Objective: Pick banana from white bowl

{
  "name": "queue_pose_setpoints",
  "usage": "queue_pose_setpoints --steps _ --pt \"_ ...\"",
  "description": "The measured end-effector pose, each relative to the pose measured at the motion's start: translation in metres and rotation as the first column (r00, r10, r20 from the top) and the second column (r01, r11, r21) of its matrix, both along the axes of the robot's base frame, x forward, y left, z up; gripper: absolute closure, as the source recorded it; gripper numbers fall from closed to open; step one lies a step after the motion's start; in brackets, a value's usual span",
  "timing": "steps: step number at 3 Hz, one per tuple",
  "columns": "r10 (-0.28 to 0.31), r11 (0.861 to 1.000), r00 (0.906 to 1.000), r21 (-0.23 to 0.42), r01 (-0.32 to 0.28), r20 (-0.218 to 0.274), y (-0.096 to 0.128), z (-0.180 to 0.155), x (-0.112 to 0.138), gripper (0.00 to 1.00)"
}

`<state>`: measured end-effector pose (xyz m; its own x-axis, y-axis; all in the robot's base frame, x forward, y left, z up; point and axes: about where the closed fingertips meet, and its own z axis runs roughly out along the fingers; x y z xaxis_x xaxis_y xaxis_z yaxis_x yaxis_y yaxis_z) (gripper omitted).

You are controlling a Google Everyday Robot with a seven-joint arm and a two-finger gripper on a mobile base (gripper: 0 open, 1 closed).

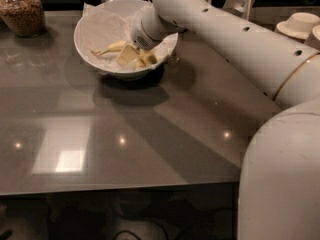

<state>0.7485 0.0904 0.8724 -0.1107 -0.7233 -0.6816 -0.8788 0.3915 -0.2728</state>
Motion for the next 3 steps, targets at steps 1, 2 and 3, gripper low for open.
queue_pose_setpoints --steps 1,2,3 --pt "0.013 0.998 0.9999 -0.057 -0.013 -0.006 -0.001 -0.009 -0.002 0.51" --pt "0.027 0.996 0.9996 -0.09 -0.027 0.004 -0.001 -0.01 -0.005 0.74" --pt "0.055 0.993 0.9979 -0.106 -0.051 0.035 0.003 0.003 -0.009 0.97"
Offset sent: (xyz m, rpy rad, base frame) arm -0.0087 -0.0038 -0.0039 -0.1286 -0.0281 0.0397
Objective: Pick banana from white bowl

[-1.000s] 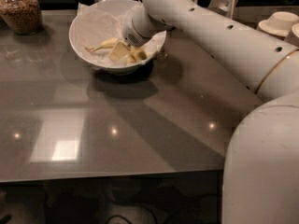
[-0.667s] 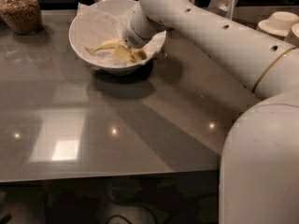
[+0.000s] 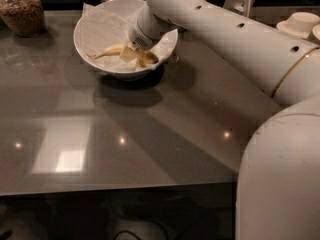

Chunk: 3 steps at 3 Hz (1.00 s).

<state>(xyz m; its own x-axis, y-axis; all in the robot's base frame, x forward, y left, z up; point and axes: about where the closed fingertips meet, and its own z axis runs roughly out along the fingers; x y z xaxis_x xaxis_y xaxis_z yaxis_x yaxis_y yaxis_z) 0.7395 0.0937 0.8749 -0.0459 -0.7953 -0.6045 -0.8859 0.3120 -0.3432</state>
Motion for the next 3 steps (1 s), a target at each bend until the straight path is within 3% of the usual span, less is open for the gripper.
queue_pose_setpoints --steps 1,2,3 --pt "0.058 0.998 0.9977 -0.025 -0.057 0.036 0.005 0.022 -0.006 1.0" --pt "0.137 0.988 0.9896 -0.071 -0.134 0.043 0.007 0.04 -0.021 1.0" --pt "0.201 0.971 0.9796 -0.134 -0.197 0.011 -0.004 0.051 -0.04 1.0"
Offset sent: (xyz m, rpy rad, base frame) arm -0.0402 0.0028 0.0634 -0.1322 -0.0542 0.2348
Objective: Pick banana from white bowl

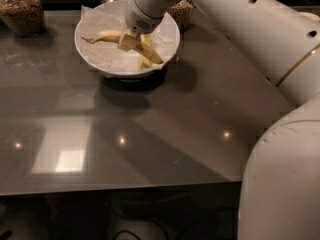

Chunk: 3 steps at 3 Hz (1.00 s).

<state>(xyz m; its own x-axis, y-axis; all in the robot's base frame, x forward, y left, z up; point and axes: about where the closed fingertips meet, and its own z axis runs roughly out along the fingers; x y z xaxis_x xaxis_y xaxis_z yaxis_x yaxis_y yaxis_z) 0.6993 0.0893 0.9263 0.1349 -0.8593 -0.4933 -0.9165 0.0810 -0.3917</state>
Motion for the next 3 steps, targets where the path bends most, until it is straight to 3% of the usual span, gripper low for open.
queue_pose_setpoints --steps 1,2,3 --pt "0.04 0.996 0.9983 -0.082 -0.043 -0.041 -0.019 0.008 -0.021 1.0" --pt "0.039 0.988 0.9969 -0.148 -0.049 -0.069 -0.041 0.019 -0.039 1.0" --pt "0.032 0.978 0.9973 -0.201 -0.045 -0.067 -0.054 0.034 -0.048 1.0"
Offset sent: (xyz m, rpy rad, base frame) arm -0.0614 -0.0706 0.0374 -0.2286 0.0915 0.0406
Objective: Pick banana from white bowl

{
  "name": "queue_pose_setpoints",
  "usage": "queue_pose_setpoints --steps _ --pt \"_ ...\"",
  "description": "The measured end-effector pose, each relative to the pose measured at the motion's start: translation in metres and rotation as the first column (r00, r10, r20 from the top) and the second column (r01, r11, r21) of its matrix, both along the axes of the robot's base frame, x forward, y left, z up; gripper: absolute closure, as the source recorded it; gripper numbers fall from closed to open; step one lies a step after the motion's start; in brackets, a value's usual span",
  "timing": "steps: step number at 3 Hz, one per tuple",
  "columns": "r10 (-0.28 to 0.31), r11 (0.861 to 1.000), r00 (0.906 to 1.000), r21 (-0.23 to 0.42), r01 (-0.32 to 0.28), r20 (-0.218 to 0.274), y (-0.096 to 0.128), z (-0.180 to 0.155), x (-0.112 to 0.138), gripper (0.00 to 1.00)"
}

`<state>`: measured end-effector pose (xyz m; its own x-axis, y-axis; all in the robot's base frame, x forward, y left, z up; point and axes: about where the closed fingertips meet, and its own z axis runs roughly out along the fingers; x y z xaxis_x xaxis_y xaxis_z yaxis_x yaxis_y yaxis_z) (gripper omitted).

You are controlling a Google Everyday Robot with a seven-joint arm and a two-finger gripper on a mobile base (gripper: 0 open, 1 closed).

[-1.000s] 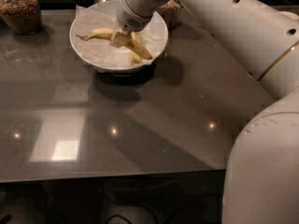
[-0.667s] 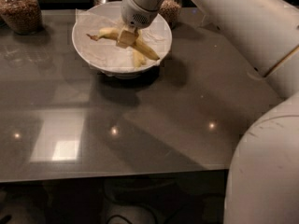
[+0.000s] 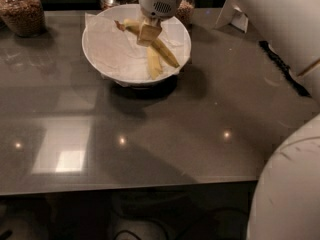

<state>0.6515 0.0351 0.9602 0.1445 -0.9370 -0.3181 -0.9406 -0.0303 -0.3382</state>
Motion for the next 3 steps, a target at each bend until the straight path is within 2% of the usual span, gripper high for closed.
queue_pose_setpoints --steps 2,3 --pt "-0.011 0.995 0.9996 -0.094 0.013 0.025 -0.019 0.03 -0.002 1.0" --pt "-0.039 0.999 0.9992 -0.038 0.038 -0.011 -0.028 0.034 -0.008 1.0"
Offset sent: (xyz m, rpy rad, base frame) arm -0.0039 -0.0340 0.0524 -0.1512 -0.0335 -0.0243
